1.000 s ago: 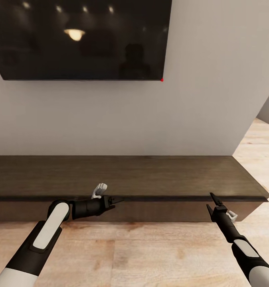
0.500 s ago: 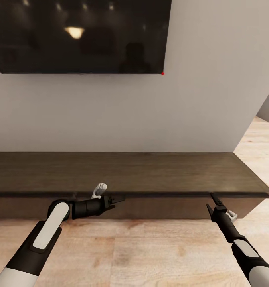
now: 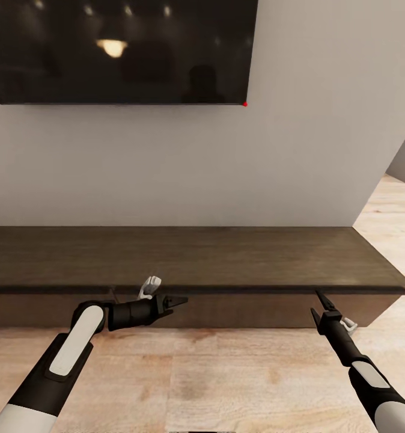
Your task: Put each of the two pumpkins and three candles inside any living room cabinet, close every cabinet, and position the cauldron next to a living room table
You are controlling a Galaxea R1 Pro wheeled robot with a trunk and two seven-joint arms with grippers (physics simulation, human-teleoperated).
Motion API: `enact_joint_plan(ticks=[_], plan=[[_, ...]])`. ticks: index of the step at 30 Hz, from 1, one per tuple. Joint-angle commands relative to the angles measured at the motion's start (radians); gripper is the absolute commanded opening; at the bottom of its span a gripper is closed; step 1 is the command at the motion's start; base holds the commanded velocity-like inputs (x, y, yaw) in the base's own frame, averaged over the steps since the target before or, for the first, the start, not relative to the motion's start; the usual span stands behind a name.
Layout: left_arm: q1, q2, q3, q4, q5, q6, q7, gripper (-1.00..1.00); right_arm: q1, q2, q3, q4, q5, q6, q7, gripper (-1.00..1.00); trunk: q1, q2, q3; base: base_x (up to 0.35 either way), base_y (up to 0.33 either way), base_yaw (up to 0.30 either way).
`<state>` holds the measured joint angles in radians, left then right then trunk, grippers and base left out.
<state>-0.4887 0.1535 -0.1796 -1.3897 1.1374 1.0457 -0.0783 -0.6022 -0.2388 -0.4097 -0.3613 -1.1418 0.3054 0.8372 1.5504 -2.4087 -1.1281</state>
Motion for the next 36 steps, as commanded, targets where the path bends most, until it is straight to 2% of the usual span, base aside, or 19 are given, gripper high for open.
enact_joint_plan(ticks=[1,36], plan=[[-0.001,0.001,0.0,0.0,-0.008,0.002,-0.008,1.0,-0.001,0.0,-0.001,0.001,-0.008,0.009,0.002,1.0,0.0,0.0,-0.001,0.0,0.0,0.0],[0.001,0.003,0.001,-0.026,-0.007,0.002,-0.009,1.0,-0.001,0.001,-0.001,0.001,-0.007,0.009,0.001,1.0,0.0,0.0,-0.001,0.049,0.0,0.0]])
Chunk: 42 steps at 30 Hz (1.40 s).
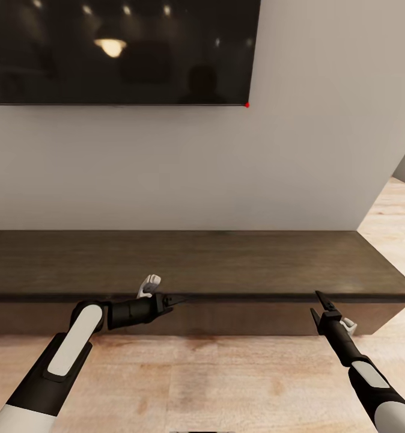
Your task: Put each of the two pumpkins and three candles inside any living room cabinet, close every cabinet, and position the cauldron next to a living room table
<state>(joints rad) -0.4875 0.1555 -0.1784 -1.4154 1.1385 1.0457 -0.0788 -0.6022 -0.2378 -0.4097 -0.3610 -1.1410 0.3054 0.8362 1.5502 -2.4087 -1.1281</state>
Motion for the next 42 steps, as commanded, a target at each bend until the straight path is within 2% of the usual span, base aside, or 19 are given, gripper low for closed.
enact_joint_plan(ticks=[1,17,29,34,42], plan=[[-0.001,0.001,-0.001,0.0,-0.008,0.002,-0.008,1.0,-0.001,0.0,-0.001,0.001,-0.008,0.009,0.002,1.0,0.0,0.0,-0.001,0.08,0.0,0.0],[0.0,0.001,-0.001,-0.001,-0.008,0.002,-0.008,1.0,-0.001,0.0,-0.001,0.002,-0.007,0.009,0.001,1.0,0.0,0.0,-0.001,0.014,0.0,0.0],[0.0,0.0,0.0,-0.002,-0.008,0.002,-0.008,1.0,-0.001,0.0,-0.001,0.002,-0.006,0.009,-0.001,1.0,0.046,-0.084,-0.038,0.0,0.0,0.0],[-0.001,0.001,0.0,-0.002,-0.008,0.002,-0.008,1.0,-0.001,0.0,-0.001,0.002,-0.008,0.009,-0.035,1.0,0.046,-0.084,-0.038,0.0,0.0,0.0],[0.0,0.001,0.001,-0.013,-0.008,0.002,-0.009,1.0,-0.001,0.0,-0.001,0.002,-0.009,0.009,-0.047,1.0,0.046,-0.084,-0.038,0.004,0.0,0.0]])
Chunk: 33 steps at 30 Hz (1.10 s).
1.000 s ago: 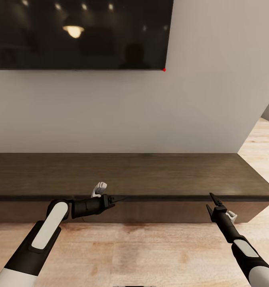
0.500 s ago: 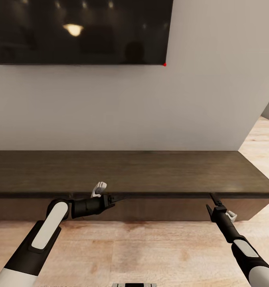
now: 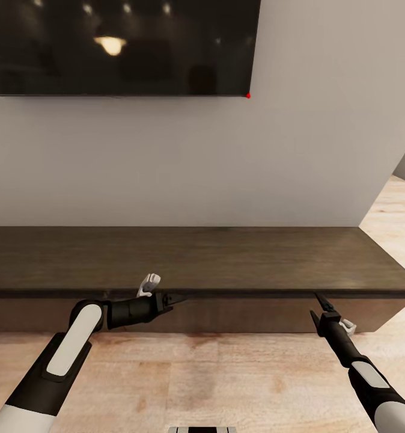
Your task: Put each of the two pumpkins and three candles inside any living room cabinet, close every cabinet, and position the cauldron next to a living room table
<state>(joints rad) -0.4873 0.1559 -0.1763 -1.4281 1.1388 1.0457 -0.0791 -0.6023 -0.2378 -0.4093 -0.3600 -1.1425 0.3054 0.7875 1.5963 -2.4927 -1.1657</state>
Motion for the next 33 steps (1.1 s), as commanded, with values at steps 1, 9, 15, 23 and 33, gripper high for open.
enact_joint_plan(ticks=[1,9,15,23,33], plan=[[-0.001,0.001,-0.001,-0.001,-0.008,0.002,-0.01,1.0,-0.001,0.0,-0.002,0.001,-0.008,0.009,0.002,1.0,0.0,0.0,-0.001,0.058,0.0,0.0],[0.0,0.001,-0.004,-0.003,-0.01,0.002,-0.044,1.0,-0.001,0.0,-0.002,0.0,-0.008,0.009,0.001,1.0,0.0,0.0,-0.001,0.055,0.0,0.0],[0.0,0.001,-0.004,-0.003,-0.01,0.002,-0.048,1.0,-0.001,0.0,-0.002,0.0,-0.008,0.009,0.0,1.0,0.0,0.0,-0.001,0.015,0.0,0.0],[0.0,0.001,-0.004,-0.003,-0.01,0.002,-0.048,1.0,-0.001,0.0,-0.002,0.0,-0.008,0.009,0.0,1.0,0.0,0.0,-0.001,0.076,0.0,0.0],[-0.001,0.0,-0.004,-0.003,-0.01,0.002,-0.048,1.0,-0.001,0.0,-0.002,0.001,-0.007,0.009,-0.001,1.0,0.0,0.0,-0.001,0.01,0.0,0.0]])
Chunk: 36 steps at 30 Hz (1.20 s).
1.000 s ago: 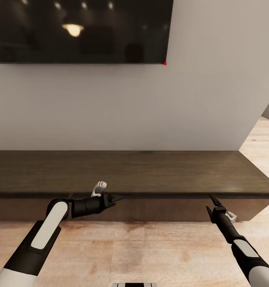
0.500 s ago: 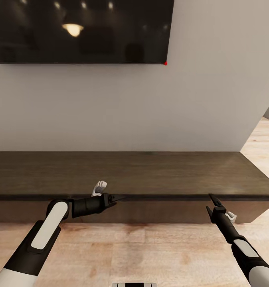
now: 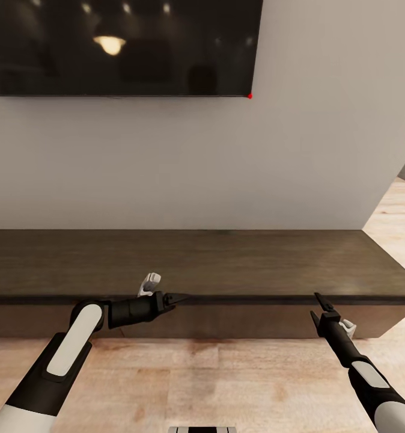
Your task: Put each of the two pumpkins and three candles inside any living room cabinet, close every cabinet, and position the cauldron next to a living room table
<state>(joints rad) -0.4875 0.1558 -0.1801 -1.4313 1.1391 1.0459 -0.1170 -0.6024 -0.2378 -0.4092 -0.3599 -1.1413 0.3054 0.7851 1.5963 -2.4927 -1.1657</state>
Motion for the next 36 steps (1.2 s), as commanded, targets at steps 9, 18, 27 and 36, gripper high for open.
enact_joint_plan(ticks=[9,18,27,36], plan=[[0.0,0.001,0.0,0.0,-0.01,0.001,-0.01,1.0,0.0,0.0,0.0,0.001,-0.007,0.009,0.001,1.0,0.0,0.0,-0.001,0.061,0.0,0.0],[0.0,0.001,0.001,0.0,-0.01,0.001,-0.011,1.0,0.0,0.0,0.0,0.001,-0.007,0.009,0.0,1.0,0.0,0.0,-0.001,0.007,0.0,0.0],[0.0,0.001,0.001,0.0,-0.01,0.001,-0.012,1.0,-0.001,0.0,-0.001,0.001,-0.006,0.009,0.0,1.0,0.005,-0.008,-0.019,0.0,0.0,0.0],[0.0,0.001,0.001,0.0,-0.01,0.001,-0.013,1.0,0.0,0.0,-0.001,0.001,-0.006,0.009,0.0,1.0,0.007,-0.009,-0.035,0.0,0.0,0.0]])
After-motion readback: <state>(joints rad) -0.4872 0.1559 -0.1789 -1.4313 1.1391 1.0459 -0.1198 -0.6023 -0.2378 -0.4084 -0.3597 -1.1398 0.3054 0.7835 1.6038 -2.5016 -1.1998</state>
